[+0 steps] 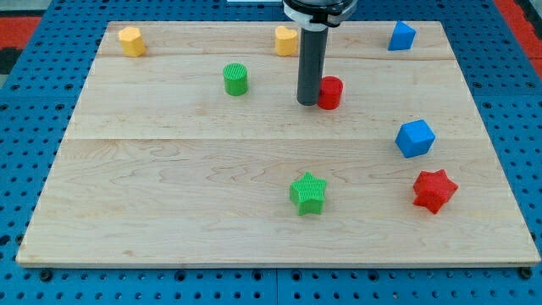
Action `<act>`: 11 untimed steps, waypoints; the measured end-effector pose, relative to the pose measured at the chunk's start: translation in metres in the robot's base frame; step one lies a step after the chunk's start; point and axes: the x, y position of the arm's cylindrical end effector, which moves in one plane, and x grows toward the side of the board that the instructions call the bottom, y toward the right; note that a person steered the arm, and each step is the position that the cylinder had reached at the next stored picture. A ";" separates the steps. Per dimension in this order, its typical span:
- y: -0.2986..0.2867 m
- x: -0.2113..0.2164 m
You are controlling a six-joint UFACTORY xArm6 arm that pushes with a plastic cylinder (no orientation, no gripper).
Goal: Move the red circle below the blue triangle
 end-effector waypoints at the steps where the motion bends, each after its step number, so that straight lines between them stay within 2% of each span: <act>1: -0.021 0.009; 2: -0.003 0.017; 4: 0.018 -0.006; 5: 0.069 -0.006; 6: 0.092 -0.011; 9: 0.112 -0.018; 11: 0.098 -0.018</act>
